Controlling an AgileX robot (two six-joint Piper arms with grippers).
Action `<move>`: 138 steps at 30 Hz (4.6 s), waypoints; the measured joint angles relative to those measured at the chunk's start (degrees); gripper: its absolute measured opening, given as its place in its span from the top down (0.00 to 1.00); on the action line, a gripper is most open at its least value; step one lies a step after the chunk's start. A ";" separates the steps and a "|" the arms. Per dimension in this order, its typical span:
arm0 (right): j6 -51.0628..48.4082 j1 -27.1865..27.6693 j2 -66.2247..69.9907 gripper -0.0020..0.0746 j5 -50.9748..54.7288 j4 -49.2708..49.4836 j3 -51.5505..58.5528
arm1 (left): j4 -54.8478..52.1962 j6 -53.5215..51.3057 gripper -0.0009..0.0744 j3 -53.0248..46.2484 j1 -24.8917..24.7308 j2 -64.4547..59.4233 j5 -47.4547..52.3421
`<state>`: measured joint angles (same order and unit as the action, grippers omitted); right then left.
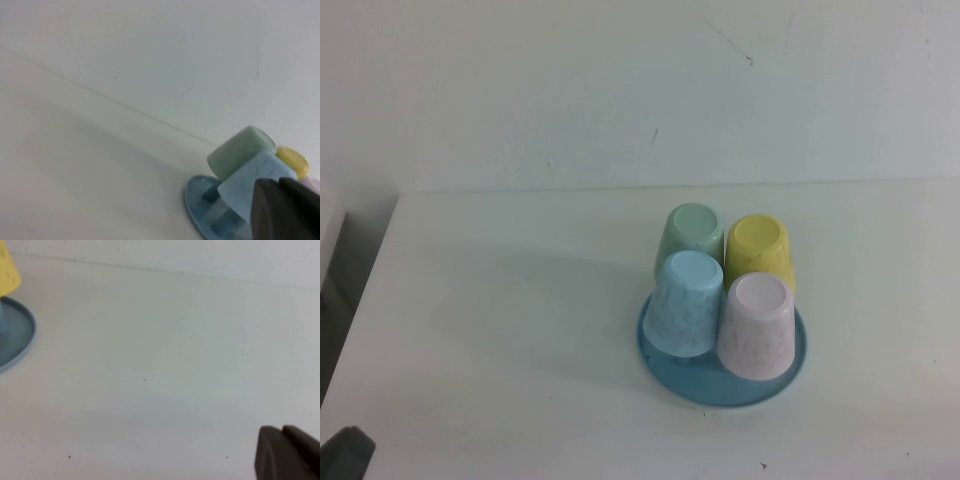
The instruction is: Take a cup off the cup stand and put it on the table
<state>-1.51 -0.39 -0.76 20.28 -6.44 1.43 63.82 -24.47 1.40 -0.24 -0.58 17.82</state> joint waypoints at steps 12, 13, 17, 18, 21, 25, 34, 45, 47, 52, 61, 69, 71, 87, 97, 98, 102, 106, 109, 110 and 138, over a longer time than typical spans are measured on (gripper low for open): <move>0.00 0.00 0.00 0.98 0.00 0.00 0.00 | -6.61 -34.48 0.99 32.90 0.00 -32.59 23.86; 0.00 0.00 0.00 0.98 0.00 0.00 0.00 | -6.13 -37.41 0.99 35.01 0.00 -35.48 26.36; 0.00 0.00 0.00 0.98 0.00 0.00 0.00 | -3.69 -45.62 0.99 41.55 0.00 -45.52 32.13; 0.00 0.00 0.00 0.98 0.00 0.00 0.00 | -3.17 -46.62 0.99 43.18 -0.14 -47.58 32.42; 0.00 0.00 0.00 0.98 0.00 0.00 0.00 | -2.81 -48.96 0.99 47.35 -2.22 -52.61 32.42; 0.00 0.00 0.00 0.98 0.00 0.00 0.00 | -2.76 -49.73 0.99 49.65 -8.12 -58.40 29.81; 0.00 0.00 0.00 0.98 0.00 -0.09 0.00 | -3.01 -48.89 0.45 52.54 -24.25 -71.56 19.12; 0.00 0.00 0.00 0.98 0.00 -0.09 0.00 | -12.76 -33.93 0.07 62.18 -31.87 -86.02 12.99; 0.00 0.00 0.00 0.98 0.00 -0.09 0.00 | -13.86 -33.19 0.07 62.54 -31.87 -87.81 11.33; 0.00 0.00 0.00 0.98 0.00 -0.09 0.00 | -14.78 -32.64 0.07 62.67 -31.87 -89.93 6.59; 0.00 0.00 0.00 0.98 0.00 -0.09 0.00 | -14.78 -30.50 0.07 63.24 -31.87 -92.23 1.94; 0.00 0.00 0.00 0.98 0.00 -0.09 0.00 | -14.78 -30.29 0.07 63.24 -31.87 -95.49 -0.73; 0.00 0.00 0.00 0.98 0.00 -0.09 0.00 | -14.78 -30.29 0.07 63.24 -31.87 -95.80 -0.96; 0.00 0.00 0.00 0.98 0.00 -0.09 0.00 | -12.47 -29.57 0.26 63.24 -31.87 -99.23 0.83; 0.00 0.00 0.00 0.98 0.00 -0.09 0.00 | -12.38 -29.95 0.26 63.36 -31.87 -97.26 0.83; 0.00 0.00 0.00 0.98 0.00 -0.09 0.00 | -12.38 -30.47 0.26 63.69 -31.87 -96.16 0.83; 0.00 0.00 0.00 0.98 0.00 -0.09 0.00 | -12.38 -32.33 0.26 65.91 -31.87 -89.97 0.83; 0.00 0.00 0.00 0.98 0.00 -0.09 0.00 | -12.38 -32.74 0.26 66.84 -31.87 -83.44 1.13; 0.00 0.00 0.00 0.98 0.00 -0.09 0.00 | -12.25 -32.88 0.26 66.84 -31.87 -78.36 3.03; 0.00 0.00 0.00 0.98 0.00 -0.09 0.00 | -11.78 -32.75 0.26 66.84 -31.87 -76.84 4.06; 19.63 0.00 0.00 0.98 -7.50 36.96 0.09 | 13.93 15.17 0.26 51.03 -16.91 -78.34 20.26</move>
<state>18.12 -0.39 -0.76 12.79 30.51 1.52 77.75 -9.30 52.44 -17.15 -78.92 38.08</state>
